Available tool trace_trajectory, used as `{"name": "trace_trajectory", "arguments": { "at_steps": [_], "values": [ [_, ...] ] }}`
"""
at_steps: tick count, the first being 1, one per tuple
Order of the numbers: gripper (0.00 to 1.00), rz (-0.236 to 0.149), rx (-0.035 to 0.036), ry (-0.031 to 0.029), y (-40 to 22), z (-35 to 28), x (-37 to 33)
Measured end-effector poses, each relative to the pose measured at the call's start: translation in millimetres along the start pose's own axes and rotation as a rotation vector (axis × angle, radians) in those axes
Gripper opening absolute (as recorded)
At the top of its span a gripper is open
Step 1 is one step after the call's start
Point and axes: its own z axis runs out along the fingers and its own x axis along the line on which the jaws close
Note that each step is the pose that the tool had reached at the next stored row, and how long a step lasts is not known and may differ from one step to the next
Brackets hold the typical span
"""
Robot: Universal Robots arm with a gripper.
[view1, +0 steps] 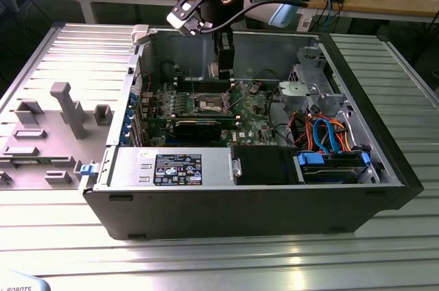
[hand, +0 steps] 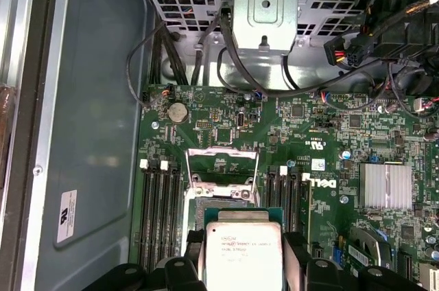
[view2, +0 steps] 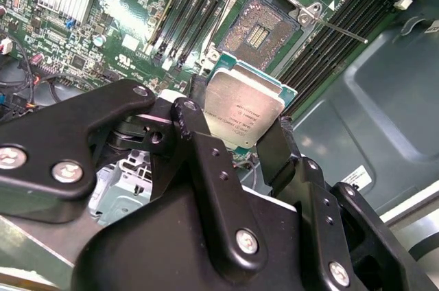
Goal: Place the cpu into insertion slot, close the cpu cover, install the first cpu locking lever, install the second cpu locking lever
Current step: 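Place the cpu into insertion slot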
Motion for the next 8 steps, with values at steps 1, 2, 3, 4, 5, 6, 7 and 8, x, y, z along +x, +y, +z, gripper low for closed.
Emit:
{"name": "trace_trajectory", "arguments": {
  "at_steps": [1,2,3,4,5,6,7,8],
  "values": [
    [0.54,0.0,0.0003,-0.0007,-0.2,1.8,-0.1],
    [0.54,0.0,0.0003,-0.0012,-0.4,3.9,-0.1],
    [0.54,0.0,0.0004,-0.0012,-0.5,5.0,-0.1],
    [0.54,0.0,0.0008,-0.0012,-0.6,6.1,-0.1],
    [0.54,0.0,0.0012,-0.0013,-0.7,6.6,-0.1],
    [0.54,0.0,0.0014,-0.0015,-0.7,7.0,-0.1],
    [0.54,0.0,0.0015,-0.0015,-0.7,7.1,-0.2],
    [0.54,0.0,0.0014,-0.0014,-0.7,7.3,-0.2]
  ]
}}
